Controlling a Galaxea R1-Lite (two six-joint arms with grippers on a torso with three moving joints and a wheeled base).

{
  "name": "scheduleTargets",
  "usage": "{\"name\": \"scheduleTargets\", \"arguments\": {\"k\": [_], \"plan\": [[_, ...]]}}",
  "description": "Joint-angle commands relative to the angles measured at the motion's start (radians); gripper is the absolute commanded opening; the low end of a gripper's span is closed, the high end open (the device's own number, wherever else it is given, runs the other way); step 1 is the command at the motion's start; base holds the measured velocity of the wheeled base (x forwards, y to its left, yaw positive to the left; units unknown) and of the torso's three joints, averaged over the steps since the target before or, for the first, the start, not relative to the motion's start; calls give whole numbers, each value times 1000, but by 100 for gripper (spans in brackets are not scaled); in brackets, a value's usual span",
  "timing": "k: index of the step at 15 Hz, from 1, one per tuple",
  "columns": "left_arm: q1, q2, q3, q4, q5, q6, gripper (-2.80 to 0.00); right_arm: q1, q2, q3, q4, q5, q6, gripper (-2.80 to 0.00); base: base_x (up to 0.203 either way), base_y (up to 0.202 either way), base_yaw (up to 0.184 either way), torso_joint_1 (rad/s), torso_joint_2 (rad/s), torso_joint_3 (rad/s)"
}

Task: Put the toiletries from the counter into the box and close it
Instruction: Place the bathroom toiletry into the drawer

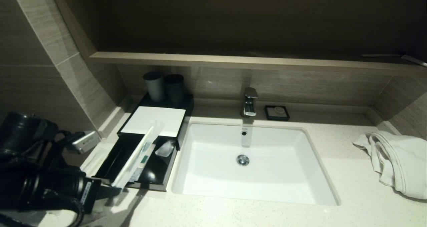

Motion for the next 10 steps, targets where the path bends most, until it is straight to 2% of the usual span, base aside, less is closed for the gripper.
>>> {"name": "scheduleTargets", "arguments": {"k": [1,3,4,7,10], "plan": [[-2,-31,-122,261,2,-19,-280,0,0,0,0,0,0,-280,0,0,0,0,0,0],[-3,-15,-211,413,13,-89,-280,0,0,0,0,0,0,-280,0,0,0,0,0,0],[-3,6,-227,443,18,-114,-280,0,0,0,0,0,0,-280,0,0,0,0,0,0],[-4,83,-247,527,91,-129,-280,0,0,0,0,0,0,-280,0,0,0,0,0,0],[-3,122,-257,556,103,-146,-280,0,0,0,0,0,0,-280,0,0,0,0,0,0]]}}
